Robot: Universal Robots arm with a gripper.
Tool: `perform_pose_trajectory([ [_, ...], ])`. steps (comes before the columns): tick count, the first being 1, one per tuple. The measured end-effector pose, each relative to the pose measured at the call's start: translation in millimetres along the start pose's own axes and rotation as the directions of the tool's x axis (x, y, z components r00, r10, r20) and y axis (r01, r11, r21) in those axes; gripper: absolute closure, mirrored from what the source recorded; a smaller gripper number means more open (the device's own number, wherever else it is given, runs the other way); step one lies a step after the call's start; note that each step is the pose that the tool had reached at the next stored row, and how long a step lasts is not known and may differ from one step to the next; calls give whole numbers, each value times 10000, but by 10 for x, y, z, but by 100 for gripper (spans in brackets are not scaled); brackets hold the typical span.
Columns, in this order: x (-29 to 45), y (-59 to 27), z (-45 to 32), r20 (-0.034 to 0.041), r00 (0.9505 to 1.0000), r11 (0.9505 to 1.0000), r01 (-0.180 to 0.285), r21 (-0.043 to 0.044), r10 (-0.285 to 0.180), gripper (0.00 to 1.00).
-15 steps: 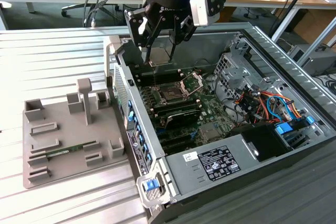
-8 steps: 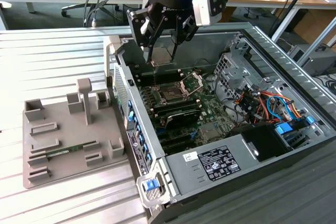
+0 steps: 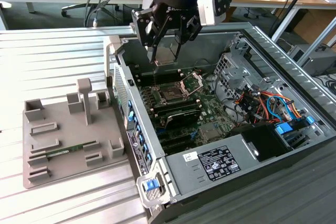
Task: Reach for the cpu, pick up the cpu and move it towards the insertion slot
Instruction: 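Pick up the cpu and move it towards the insertion slot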
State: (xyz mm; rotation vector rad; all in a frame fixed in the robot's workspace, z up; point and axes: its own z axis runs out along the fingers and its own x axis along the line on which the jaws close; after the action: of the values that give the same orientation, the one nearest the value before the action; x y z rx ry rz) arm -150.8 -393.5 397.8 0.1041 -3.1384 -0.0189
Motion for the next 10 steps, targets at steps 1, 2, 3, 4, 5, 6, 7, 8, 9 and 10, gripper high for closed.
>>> perform_pose_trajectory([
  [1,-11,-1,0,0,10000,10000,0,-1,0,45],
  [2,-22,-1,0,0,10000,10000,0,0,0,45],
  [3,-34,-2,0,0,10000,10000,0,-1,0,45],
  [4,-40,-3,0,1,10000,10000,0,-1,0,45],
  [5,-46,-3,0,0,10000,10000,0,0,0,45],
  [6,-53,-3,0,0,10000,10000,0,0,0,45],
  [7,-58,-4,0,1,10000,10000,0,0,0,45],
  [8,-67,-4,0,0,10000,10000,0,0,0,45],
  [9,-73,-5,0,0,10000,10000,0,0,0,45],
  [10,-80,-5,0,0,10000,10000,0,0,0,45],
])
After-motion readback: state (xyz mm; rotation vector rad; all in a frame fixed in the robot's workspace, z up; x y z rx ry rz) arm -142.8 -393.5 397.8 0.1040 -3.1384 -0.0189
